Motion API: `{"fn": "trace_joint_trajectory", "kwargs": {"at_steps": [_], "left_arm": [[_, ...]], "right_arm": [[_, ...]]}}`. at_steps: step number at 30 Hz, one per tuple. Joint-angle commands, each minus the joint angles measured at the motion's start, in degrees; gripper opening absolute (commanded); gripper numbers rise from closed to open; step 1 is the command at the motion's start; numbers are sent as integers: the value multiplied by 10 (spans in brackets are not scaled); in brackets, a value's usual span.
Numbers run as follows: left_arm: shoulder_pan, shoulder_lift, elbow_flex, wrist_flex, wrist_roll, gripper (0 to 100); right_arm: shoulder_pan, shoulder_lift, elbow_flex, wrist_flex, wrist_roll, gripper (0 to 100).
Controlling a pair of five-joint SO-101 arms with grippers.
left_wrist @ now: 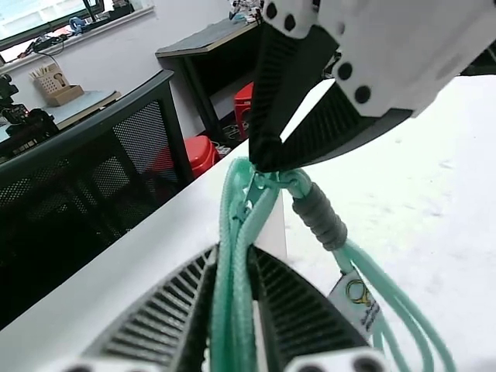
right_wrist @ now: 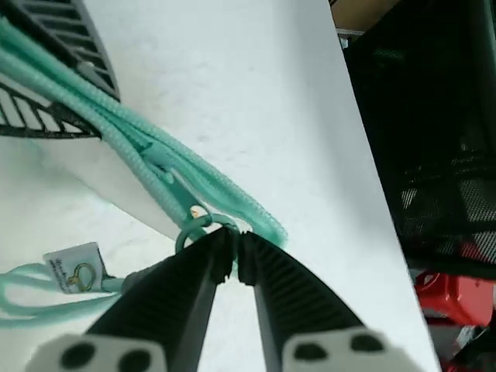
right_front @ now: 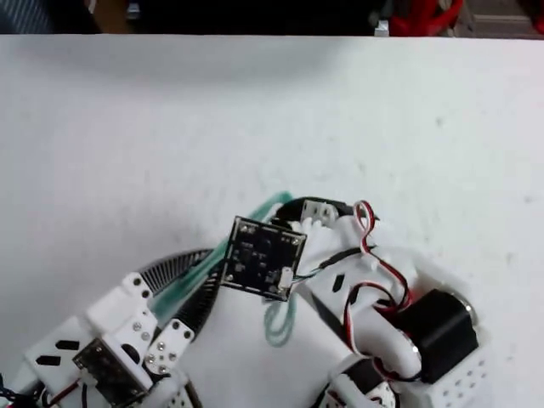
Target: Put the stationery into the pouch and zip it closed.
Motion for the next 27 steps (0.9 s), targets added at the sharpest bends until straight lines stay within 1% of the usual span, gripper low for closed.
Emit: {"fn": "trace_joint_trajectory", "kwargs": {"at_steps": [1,2,6,7,10,14,18,23,27], "left_arm": [[3,2,-5,4,-2,24],[2,2,-5,4,-2,24],[2,2,-5,4,-2,24],[2,2,-5,4,-2,24],[2,2,-5,4,-2,24],[2,2,-5,4,-2,24],[2,2,-4,4,-2,24],[2,2,-4,5,-2,24],[3,2,-4,6,-2,24]], "right_arm": [[12,-22,-46,5,-62,26],[12,-29,-53,18,-71,33],[13,-36,-37,78,-77,139],[13,-41,-24,81,-78,150],[7,-82,18,72,-93,144],[-35,-152,84,39,-93,145],[-60,-170,150,8,-98,145],[-87,-174,192,-23,-168,146],[-87,-174,220,-53,-211,146]]}}
